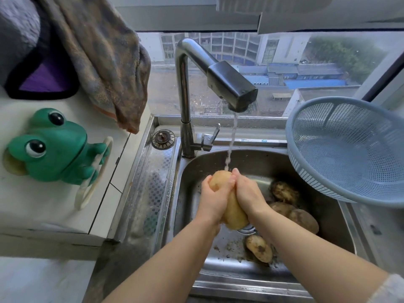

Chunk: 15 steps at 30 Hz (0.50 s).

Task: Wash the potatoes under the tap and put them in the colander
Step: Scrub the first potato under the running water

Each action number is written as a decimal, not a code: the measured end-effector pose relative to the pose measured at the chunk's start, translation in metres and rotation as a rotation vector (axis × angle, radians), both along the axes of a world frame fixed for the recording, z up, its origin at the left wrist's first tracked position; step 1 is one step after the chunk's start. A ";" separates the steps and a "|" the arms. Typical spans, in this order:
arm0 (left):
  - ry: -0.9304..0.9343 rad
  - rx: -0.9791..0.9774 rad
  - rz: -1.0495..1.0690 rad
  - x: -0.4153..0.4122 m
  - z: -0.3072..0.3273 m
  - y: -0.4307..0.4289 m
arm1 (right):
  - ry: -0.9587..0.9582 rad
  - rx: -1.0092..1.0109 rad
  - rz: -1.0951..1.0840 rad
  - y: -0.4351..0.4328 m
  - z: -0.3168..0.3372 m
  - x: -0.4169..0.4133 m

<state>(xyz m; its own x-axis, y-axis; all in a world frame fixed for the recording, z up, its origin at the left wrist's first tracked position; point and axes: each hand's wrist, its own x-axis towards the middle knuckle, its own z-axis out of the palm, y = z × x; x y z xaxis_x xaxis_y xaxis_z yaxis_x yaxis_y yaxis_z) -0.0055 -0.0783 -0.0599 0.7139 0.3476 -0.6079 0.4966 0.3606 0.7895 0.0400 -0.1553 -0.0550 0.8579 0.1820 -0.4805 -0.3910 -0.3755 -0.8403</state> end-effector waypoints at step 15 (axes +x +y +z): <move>-0.006 0.151 -0.050 0.015 0.013 0.027 | -0.498 -0.060 0.224 0.005 0.010 -0.010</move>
<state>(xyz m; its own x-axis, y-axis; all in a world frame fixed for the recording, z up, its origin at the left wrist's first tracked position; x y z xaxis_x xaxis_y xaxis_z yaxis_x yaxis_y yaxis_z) 0.0099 -0.0509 -0.0467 0.7359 0.3986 -0.5474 0.5066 0.2123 0.8357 0.0297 -0.1500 -0.0446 0.9278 0.3709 -0.0414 0.1434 -0.4570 -0.8778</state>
